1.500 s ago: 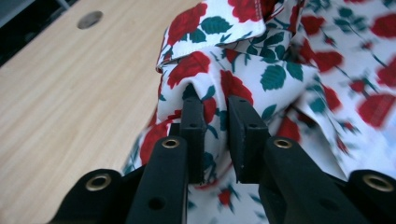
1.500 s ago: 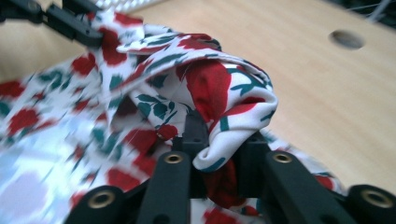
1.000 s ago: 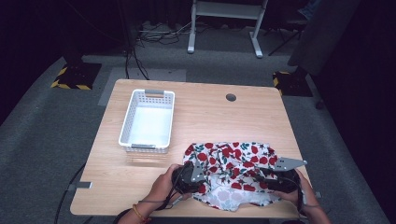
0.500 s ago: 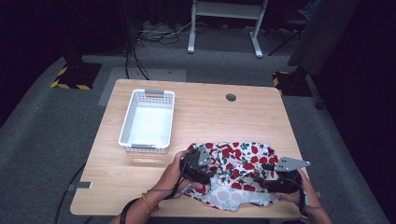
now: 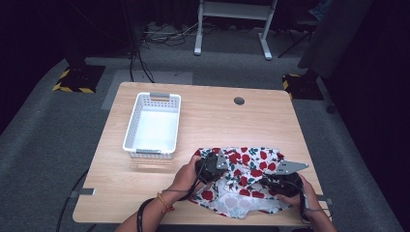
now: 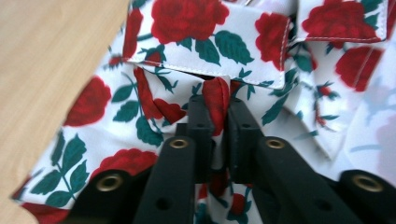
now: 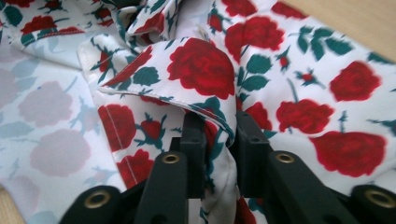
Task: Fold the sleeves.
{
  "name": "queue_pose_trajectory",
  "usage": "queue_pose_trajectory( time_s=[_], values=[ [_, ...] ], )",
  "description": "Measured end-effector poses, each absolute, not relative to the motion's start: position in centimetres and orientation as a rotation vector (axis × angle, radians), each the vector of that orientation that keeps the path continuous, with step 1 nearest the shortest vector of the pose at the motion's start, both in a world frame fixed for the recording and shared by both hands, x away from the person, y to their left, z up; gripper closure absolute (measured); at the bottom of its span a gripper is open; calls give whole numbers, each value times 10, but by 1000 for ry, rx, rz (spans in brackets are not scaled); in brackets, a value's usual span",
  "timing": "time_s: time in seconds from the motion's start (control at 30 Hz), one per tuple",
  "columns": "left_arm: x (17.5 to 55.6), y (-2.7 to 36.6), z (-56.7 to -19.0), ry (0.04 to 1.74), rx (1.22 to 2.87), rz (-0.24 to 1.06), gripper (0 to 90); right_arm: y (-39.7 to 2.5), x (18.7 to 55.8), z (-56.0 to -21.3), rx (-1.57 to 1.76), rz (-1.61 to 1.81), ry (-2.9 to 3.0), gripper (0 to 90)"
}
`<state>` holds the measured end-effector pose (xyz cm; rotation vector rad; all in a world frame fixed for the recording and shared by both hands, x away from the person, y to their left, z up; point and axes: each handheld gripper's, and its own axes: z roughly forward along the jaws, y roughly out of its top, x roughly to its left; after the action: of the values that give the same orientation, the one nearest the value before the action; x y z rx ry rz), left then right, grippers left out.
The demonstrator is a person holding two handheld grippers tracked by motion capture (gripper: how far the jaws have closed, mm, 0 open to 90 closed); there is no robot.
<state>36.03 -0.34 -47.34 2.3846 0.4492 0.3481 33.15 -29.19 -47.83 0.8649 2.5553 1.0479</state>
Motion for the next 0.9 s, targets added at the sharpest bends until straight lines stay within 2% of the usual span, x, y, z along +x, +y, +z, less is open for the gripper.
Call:
queue_pose_trajectory(
  time_s=[0.1,0.37,0.6,0.73,0.9],
  values=[
    [354,1,-462,411,2376,407,845,-295,329,-468,860,1098,2501,796],
    [330,28,-448,336,2362,401,838,-300,313,-450,789,1152,2479,757],
    [303,39,-454,296,2390,385,791,-305,299,-455,754,1143,2518,738],
    [292,40,-464,271,2412,322,793,-307,289,-459,690,1125,2570,725],
    [286,41,-479,275,2459,273,770,-308,283,-470,659,1062,2662,660]
  ],
)
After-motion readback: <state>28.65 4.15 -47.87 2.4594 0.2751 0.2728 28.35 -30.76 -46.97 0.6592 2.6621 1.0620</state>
